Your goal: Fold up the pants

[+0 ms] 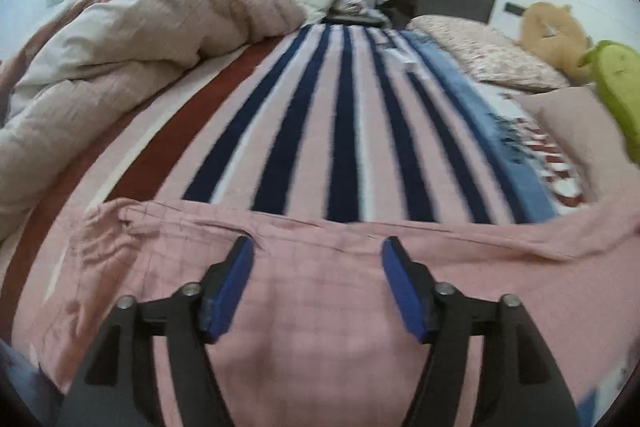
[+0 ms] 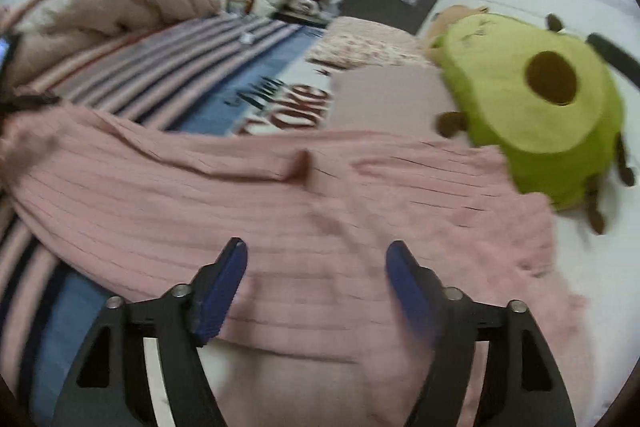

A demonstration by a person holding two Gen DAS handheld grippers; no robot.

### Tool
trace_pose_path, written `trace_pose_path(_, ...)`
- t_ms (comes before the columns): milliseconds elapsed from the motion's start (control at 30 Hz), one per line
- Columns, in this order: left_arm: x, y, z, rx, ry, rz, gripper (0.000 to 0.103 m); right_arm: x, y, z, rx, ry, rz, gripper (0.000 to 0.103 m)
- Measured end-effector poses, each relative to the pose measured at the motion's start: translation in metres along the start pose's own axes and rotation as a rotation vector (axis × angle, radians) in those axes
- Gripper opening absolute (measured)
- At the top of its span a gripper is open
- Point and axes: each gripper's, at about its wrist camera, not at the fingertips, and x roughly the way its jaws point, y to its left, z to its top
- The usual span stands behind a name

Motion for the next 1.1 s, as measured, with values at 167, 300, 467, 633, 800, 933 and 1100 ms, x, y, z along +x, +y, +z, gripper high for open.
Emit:
trace_pose_path(167, -0.03, -0.019, -0.01, 0.025, -0.028, -0.084, 0.067, 0.006, -0.007, -0.012, -0.112, 0.045, -0.17, 0.069)
trace_pose_path(300, -0.042, -0.034, -0.02, 0.066, -0.06, -0.092, 0.067, 0.006, -0.022, -0.013, -0.128, 0.036, -0.267, 0.066)
trace_pose_path(467, -0.033, -0.041, -0.027, 0.091, -0.044, -0.098, 0.067, 0.015, -0.036, -0.004, -0.131, 0.086, -0.248, 0.003)
trace_pose_path(633, -0.032, -0.051, -0.031, 0.128, -0.042, -0.094, 0.067, 0.023, -0.046, 0.019, -0.143, 0.033, -0.28, 0.002)
trace_pose_path(800, -0.03, -0.049, -0.032, 0.13, -0.042, -0.085, 0.067, 0.032, -0.05, 0.047, -0.153, -0.011, -0.289, 0.002)
trace_pose_path(933, -0.024, -0.046, -0.033, 0.122, -0.033, -0.067, 0.067, 0.037, -0.051, 0.068, -0.145, -0.051, -0.31, 0.002)
trace_pose_path(1100, -0.022, -0.039, -0.033, 0.11, -0.039, -0.031, 0.067, 0.053, -0.059, 0.089, -0.117, -0.062, -0.35, 0.002)
